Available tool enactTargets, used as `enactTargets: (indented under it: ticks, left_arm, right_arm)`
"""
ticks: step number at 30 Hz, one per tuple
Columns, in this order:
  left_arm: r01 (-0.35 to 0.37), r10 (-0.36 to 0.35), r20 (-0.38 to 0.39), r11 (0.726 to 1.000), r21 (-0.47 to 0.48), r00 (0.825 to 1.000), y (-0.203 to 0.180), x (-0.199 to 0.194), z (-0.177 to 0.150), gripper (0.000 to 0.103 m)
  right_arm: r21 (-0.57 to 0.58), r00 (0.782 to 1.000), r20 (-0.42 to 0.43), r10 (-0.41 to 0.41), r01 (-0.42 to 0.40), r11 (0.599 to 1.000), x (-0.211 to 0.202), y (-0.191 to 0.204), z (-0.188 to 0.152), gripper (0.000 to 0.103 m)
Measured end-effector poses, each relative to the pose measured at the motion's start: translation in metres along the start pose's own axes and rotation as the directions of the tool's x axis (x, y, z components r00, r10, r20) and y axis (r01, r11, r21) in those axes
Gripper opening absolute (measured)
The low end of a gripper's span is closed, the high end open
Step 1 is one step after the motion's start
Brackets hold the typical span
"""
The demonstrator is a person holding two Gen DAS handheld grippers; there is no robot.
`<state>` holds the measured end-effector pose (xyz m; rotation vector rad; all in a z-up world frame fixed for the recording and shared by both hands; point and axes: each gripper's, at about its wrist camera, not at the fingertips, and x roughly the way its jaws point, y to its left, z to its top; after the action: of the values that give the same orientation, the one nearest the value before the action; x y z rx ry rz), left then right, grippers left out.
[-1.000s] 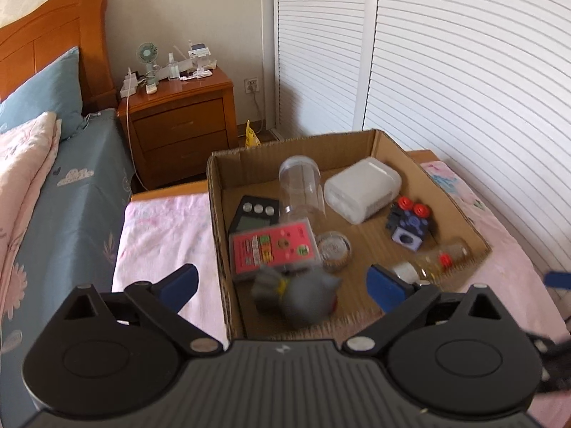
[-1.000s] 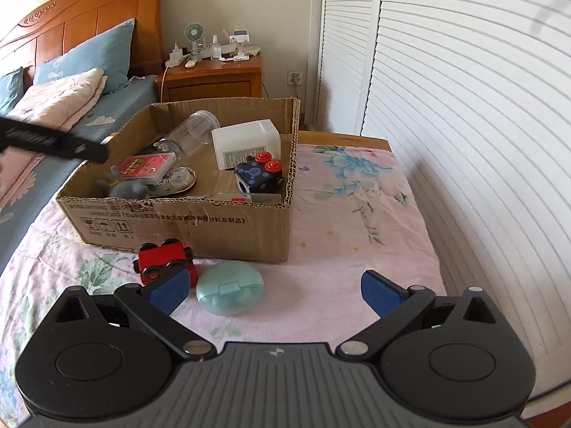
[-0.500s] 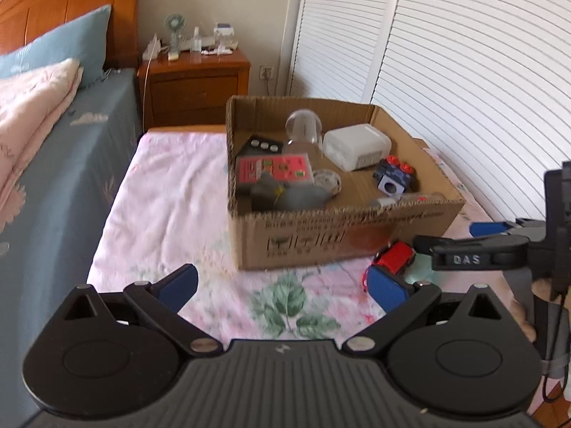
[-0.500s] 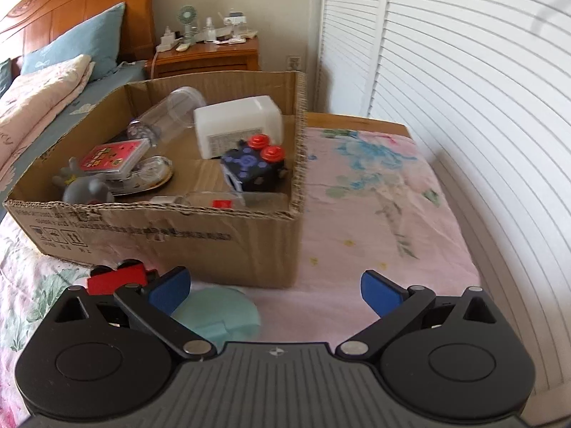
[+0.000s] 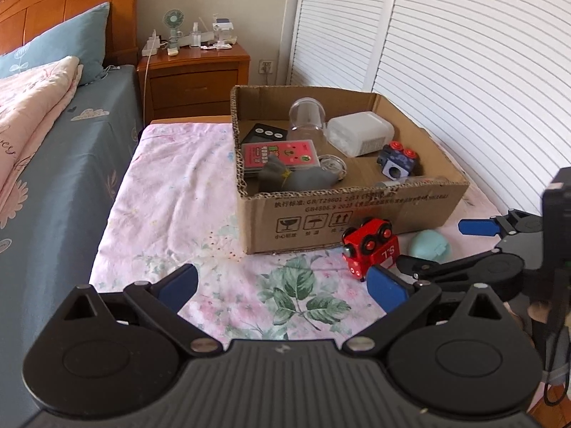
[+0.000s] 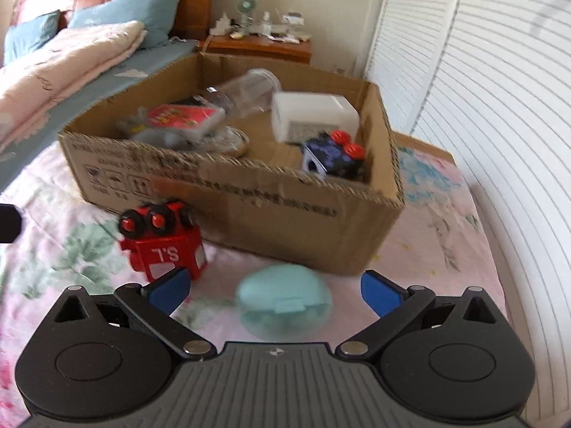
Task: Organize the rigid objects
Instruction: 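Grasp the red S.L train toy with the left gripper while the right gripper approaches the teal case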
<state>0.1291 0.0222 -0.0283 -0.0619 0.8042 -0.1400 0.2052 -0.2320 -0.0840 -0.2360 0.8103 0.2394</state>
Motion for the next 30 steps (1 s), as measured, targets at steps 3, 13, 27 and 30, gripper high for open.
enactTargets:
  ticks: [3, 13, 27, 30]
  left_arm:
    - [0.002, -0.002, -0.007, 1.000, 0.013, 1.000, -0.004, 0.003, -0.001, 0.100]
    - [0.013, -0.012, -0.043, 0.999, 0.034, 0.999, -0.027, 0.018, 0.005, 0.100]
    - [-0.062, 0.062, -0.060, 0.998, 0.008, 0.996, -0.077, 0.071, 0.016, 0.100]
    - [-0.093, 0.092, -0.076, 0.996, -0.003, 0.993, -0.079, 0.084, 0.016, 0.100]
  right_arm:
    - [0.003, 1.000, -0.013, -0.023, 0.023, 1.000, 0.006, -0.007, -0.006, 0.103]
    - [0.038, 0.996, 0.004, 0.089, -0.089, 0.995, 0.013, -0.043, -0.023, 0.103]
    - [-0.013, 0.990, 0.045, 0.135, -0.134, 0.991, 0.009, -0.049, -0.031, 0.103]
    - [-0.015, 0.989, 0.049, 0.136, -0.136, 0.991, 0.008, -0.050, -0.032, 0.103]
